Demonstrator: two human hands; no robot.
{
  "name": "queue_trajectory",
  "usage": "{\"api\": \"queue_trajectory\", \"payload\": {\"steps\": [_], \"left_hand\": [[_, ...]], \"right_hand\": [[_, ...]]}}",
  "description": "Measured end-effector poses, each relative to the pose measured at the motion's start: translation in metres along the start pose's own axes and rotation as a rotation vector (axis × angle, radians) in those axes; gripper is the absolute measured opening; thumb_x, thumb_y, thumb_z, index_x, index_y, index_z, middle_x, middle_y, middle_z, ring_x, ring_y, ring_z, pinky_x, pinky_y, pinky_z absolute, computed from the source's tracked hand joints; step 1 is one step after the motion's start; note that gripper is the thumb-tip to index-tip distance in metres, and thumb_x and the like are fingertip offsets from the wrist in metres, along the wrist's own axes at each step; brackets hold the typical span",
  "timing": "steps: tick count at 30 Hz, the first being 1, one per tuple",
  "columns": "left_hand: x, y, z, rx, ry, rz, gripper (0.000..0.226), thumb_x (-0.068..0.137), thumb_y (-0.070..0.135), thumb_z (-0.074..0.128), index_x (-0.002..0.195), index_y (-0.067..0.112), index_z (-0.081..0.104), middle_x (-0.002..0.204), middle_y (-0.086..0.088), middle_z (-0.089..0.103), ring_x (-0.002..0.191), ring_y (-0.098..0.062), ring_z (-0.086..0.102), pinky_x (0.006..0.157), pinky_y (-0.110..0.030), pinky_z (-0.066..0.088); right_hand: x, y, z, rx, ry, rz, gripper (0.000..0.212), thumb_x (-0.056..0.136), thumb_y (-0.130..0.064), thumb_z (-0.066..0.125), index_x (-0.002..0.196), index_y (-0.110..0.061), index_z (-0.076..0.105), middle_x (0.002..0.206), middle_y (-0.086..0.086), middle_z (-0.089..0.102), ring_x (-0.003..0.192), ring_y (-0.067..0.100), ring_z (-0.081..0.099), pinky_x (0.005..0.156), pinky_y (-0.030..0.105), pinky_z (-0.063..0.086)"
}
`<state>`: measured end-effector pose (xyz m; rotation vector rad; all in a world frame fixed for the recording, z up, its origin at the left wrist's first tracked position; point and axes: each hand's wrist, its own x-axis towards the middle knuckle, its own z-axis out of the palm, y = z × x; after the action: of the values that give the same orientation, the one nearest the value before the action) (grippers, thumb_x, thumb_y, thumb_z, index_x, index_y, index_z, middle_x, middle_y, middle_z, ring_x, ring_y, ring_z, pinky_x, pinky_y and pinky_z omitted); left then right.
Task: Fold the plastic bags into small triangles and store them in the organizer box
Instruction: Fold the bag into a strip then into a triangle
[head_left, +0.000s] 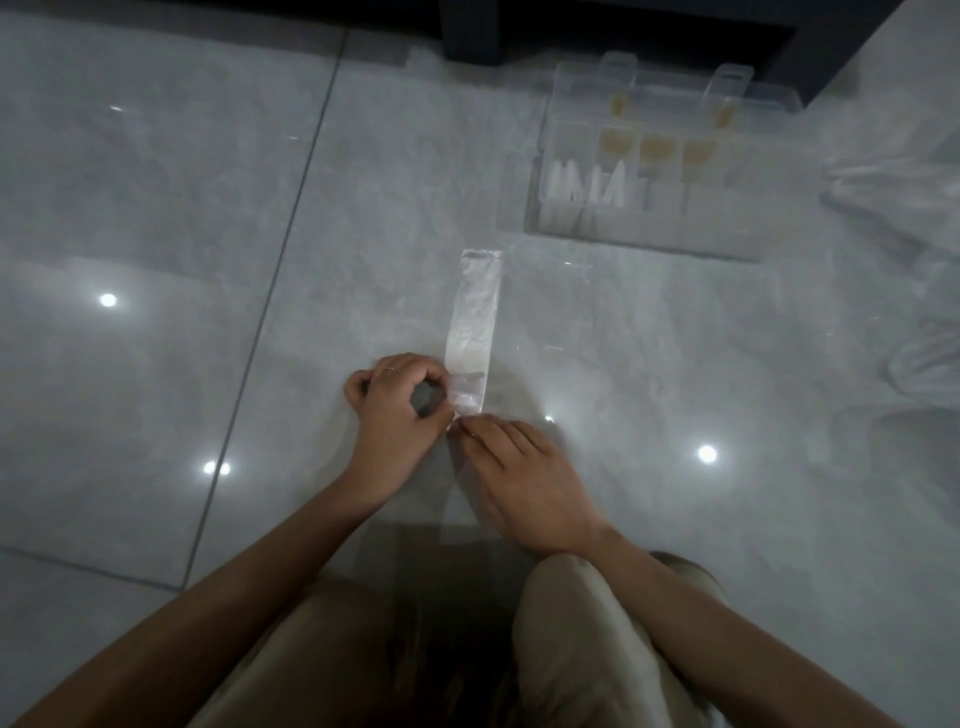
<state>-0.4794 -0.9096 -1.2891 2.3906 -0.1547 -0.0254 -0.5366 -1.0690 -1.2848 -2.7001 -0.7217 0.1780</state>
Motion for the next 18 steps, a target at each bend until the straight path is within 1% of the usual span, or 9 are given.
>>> {"api": "queue_trajectory", "payload": {"steps": [3,5,7,9,11,13,14,16,18], "left_hand": [[0.002,0.0,0.002,0.008,0.016,-0.01,0.017,0.072,0.029,0.06,0.089,0.023,0.06,0.093,0.017,0.055,0.095,0.001,0.045,0.089,-0.033,0.022],[0.006,0.0,0.002,-0.016,0.054,-0.048,0.026,0.074,0.018,0.065,0.097,0.026,0.054,0.098,0.015,0.055,0.099,0.001,0.045,0.095,-0.034,0.023],[0.011,-0.003,-0.004,-0.013,0.145,-0.073,0.029,0.077,0.014,0.067,0.103,0.021,0.053,0.105,0.01,0.056,0.104,-0.004,0.047,0.098,-0.036,0.025],[0.011,-0.009,-0.013,0.047,0.182,0.072,0.024,0.082,0.015,0.062,0.105,0.011,0.058,0.109,0.0,0.06,0.109,-0.015,0.052,0.099,-0.044,0.032],[0.009,-0.016,-0.021,0.134,0.038,0.359,0.023,0.087,0.013,0.054,0.109,0.013,0.062,0.118,-0.005,0.063,0.118,-0.02,0.053,0.099,-0.051,0.034],[0.003,-0.021,-0.025,0.3,-0.194,0.637,0.037,0.09,0.015,0.045,0.124,0.016,0.059,0.137,-0.004,0.056,0.133,-0.018,0.043,0.105,-0.046,0.025],[0.002,-0.025,-0.025,0.374,-0.285,0.716,0.044,0.091,0.016,0.042,0.133,0.016,0.055,0.145,-0.003,0.048,0.138,-0.016,0.036,0.109,-0.043,0.021],[0.004,-0.031,-0.023,0.449,-0.374,0.735,0.05,0.093,0.02,0.04,0.142,0.014,0.046,0.151,-0.003,0.037,0.142,-0.014,0.028,0.114,-0.041,0.014],[0.011,-0.035,-0.024,0.463,-0.403,0.69,0.05,0.096,0.026,0.039,0.144,0.013,0.044,0.152,-0.003,0.035,0.143,-0.014,0.026,0.115,-0.045,0.012]], "right_hand": [[0.0,0.001,0.0,0.021,-0.015,0.013,0.048,0.083,-0.02,0.042,0.123,-0.005,0.063,0.13,0.013,0.059,0.117,0.024,0.058,0.102,0.029,0.034],[-0.001,0.001,0.001,0.014,-0.022,0.015,0.049,0.083,-0.022,0.042,0.123,-0.006,0.063,0.136,0.015,0.055,0.12,0.025,0.055,0.102,0.031,0.034],[-0.001,-0.001,0.001,0.007,0.003,0.02,0.049,0.082,-0.024,0.043,0.122,-0.007,0.065,0.138,0.015,0.054,0.123,0.027,0.051,0.103,0.034,0.035],[-0.001,-0.003,0.001,0.0,0.039,0.036,0.05,0.08,-0.029,0.044,0.12,-0.009,0.066,0.137,0.013,0.056,0.127,0.028,0.044,0.11,0.039,0.028],[-0.001,-0.004,-0.001,-0.034,0.06,0.049,0.053,0.077,-0.037,0.046,0.119,-0.013,0.067,0.137,0.011,0.056,0.132,0.029,0.038,0.116,0.044,0.014],[0.001,-0.005,-0.002,-0.065,0.086,0.048,0.054,0.076,-0.04,0.046,0.119,-0.015,0.067,0.135,0.011,0.058,0.134,0.029,0.035,0.117,0.048,0.006],[0.001,-0.004,-0.003,-0.07,0.096,0.044,0.054,0.076,-0.041,0.046,0.118,-0.014,0.068,0.133,0.011,0.059,0.135,0.029,0.035,0.118,0.049,0.004],[0.002,-0.001,-0.003,-0.064,0.103,0.03,0.054,0.076,-0.041,0.046,0.118,-0.016,0.068,0.133,0.011,0.059,0.135,0.03,0.035,0.117,0.052,0.003],[0.002,0.002,-0.002,-0.059,0.092,0.01,0.054,0.075,-0.04,0.046,0.119,-0.018,0.068,0.136,0.011,0.057,0.136,0.032,0.034,0.116,0.055,0.004]]}}
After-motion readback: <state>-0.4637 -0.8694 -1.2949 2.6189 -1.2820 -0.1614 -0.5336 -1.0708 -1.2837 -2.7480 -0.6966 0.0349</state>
